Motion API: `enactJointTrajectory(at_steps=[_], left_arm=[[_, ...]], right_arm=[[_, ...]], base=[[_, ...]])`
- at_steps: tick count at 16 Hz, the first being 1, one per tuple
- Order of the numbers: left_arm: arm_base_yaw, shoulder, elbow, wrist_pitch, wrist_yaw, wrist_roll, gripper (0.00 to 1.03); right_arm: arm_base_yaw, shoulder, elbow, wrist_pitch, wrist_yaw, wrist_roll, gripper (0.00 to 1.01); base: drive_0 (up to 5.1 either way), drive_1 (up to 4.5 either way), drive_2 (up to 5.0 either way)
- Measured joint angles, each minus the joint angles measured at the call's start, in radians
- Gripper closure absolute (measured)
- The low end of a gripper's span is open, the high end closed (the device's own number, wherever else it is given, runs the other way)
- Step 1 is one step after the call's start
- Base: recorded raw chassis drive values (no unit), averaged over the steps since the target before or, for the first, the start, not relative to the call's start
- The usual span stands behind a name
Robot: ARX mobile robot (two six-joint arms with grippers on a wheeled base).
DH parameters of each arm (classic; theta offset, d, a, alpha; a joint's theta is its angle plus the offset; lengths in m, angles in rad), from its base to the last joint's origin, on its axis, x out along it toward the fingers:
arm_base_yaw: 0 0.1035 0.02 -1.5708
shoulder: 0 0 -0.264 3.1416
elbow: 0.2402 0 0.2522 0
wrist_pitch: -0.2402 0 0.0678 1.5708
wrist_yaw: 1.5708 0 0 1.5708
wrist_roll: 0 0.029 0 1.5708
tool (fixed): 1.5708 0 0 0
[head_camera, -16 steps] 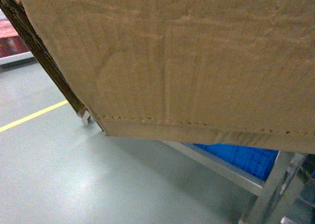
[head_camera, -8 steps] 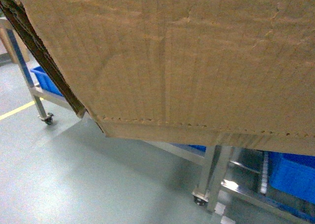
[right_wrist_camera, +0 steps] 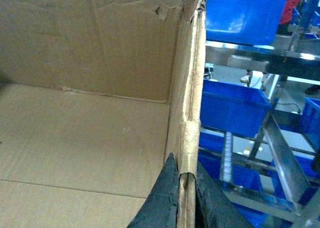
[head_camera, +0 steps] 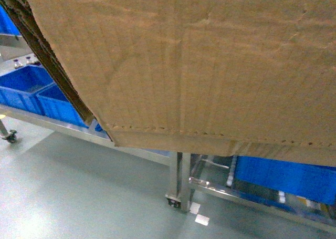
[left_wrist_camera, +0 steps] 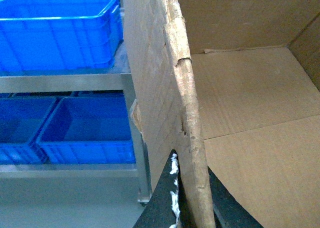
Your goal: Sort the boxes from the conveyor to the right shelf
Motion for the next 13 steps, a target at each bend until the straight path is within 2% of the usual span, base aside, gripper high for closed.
enactJointTrajectory(at_steps=[10,12,13], left_arm=[[0.002,-0.001,0.0,-0.005,0.0,0.003,1.0],[0.002,-0.001,0.0,-0.003,0.0,0.003,1.0],[0.002,-0.001,0.0,-0.004,0.0,0.003,1.0]], right_arm=[[0.002,0.0,0.0,0.001,0.0,0.0,0.98],[0.001,0.0,0.0,-0.001,0.001,0.0,0.98],[0.001,0.0,0.0,0.0,0.001,0.0,0.98]], base=[[-1.5,-1.5,-1.5],[-0.2,-0.23,-0.2],[3.8,-1.76,-1.8]])
